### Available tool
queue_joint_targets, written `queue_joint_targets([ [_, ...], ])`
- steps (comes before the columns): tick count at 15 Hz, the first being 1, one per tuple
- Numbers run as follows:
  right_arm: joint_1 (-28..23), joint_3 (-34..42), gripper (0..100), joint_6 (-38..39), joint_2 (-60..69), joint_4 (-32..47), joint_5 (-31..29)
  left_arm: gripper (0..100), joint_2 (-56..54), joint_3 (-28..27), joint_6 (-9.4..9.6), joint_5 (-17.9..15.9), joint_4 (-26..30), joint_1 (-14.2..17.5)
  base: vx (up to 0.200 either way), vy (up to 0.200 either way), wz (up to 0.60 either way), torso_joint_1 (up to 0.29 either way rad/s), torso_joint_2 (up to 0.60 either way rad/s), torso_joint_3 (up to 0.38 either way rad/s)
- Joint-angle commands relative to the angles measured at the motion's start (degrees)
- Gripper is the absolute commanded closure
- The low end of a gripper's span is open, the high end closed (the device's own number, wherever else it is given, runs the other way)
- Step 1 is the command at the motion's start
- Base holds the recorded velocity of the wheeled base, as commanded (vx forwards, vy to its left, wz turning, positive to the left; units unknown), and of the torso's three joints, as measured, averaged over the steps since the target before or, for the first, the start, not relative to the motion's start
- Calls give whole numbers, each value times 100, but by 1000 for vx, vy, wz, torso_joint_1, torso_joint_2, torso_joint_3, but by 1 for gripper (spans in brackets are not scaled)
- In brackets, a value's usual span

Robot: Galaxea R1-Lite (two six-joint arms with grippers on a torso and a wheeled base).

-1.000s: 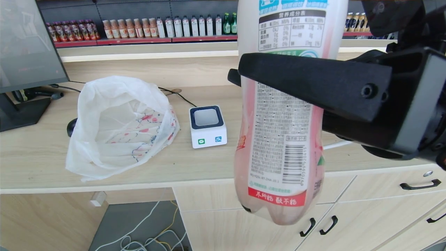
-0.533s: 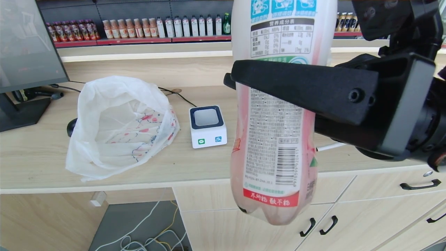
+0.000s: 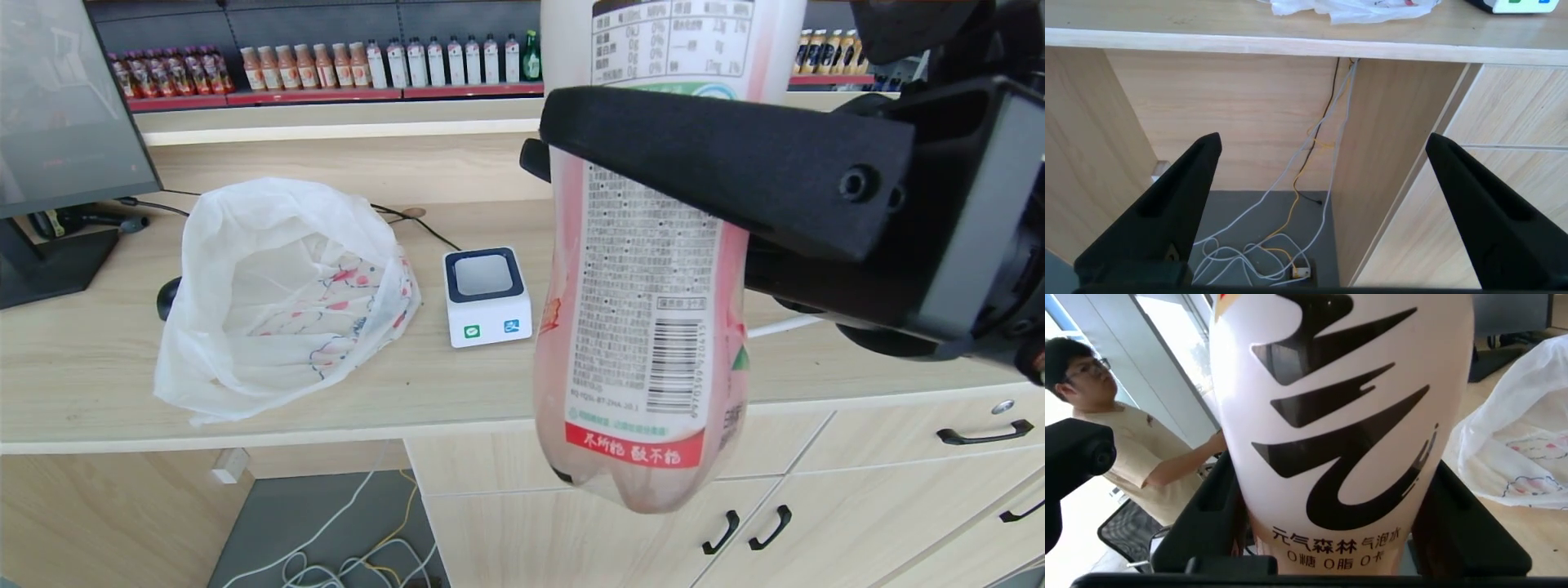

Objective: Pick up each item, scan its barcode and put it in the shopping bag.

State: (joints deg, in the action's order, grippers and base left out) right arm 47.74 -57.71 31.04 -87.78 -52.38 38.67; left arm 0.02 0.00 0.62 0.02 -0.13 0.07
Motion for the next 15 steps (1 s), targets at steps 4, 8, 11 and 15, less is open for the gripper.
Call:
queue_joint_targets([
  [4, -10, 41, 100, -238, 139, -35, -360, 0, -2, 0, -1, 6, -4, 1, 0, 0, 0, 0, 0, 0],
  [8, -37, 172, 100, -449, 332, -44, -1142, 0, -2, 0, -1, 6, -4, 1, 0, 0, 0, 0, 0, 0],
  [11, -142, 603, 100, -1135, 526, -44, -1617, 0, -2, 0, -1, 6, -4, 1, 0, 0, 0, 0, 0, 0],
  [15, -142, 1763, 100, -2119, 895, -44, -2584, 0, -2, 0, -1, 6, 5, 1, 0, 0, 0, 0, 0, 0],
])
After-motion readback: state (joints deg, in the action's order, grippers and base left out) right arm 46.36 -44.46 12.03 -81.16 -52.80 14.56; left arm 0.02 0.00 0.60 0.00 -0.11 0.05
